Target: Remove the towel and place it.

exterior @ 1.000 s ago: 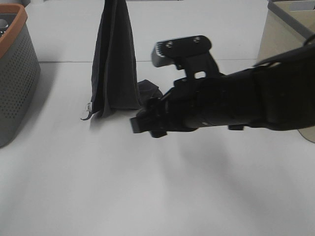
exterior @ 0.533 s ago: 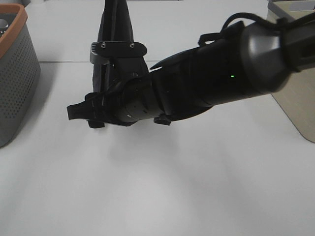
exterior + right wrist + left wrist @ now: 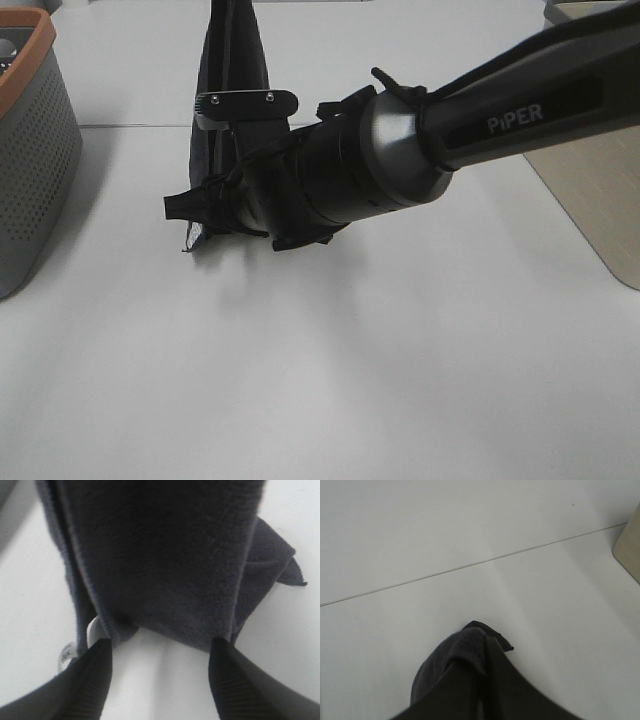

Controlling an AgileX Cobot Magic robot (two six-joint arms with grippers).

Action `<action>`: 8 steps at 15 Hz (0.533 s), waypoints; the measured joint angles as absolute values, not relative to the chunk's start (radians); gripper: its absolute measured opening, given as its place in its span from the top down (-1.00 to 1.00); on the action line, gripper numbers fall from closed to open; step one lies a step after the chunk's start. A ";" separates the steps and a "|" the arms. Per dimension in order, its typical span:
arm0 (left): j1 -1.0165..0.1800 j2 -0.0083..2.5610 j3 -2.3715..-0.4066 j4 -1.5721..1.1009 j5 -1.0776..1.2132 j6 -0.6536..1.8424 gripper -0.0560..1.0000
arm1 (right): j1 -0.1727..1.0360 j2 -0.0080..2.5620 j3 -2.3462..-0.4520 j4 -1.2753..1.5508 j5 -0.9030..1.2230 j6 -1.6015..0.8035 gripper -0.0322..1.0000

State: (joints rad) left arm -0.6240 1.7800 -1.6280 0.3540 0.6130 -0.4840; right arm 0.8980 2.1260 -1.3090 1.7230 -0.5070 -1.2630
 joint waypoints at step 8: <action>-0.624 1.780 -1.628 0.356 0.684 -0.409 0.89 | 0.905 2.165 -1.311 1.484 -0.498 -0.899 -0.17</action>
State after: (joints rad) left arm -0.6240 1.7800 -1.6280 0.3560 0.6840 -0.4090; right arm 0.9050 2.1650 -1.3110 1.4840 -0.4980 -0.8990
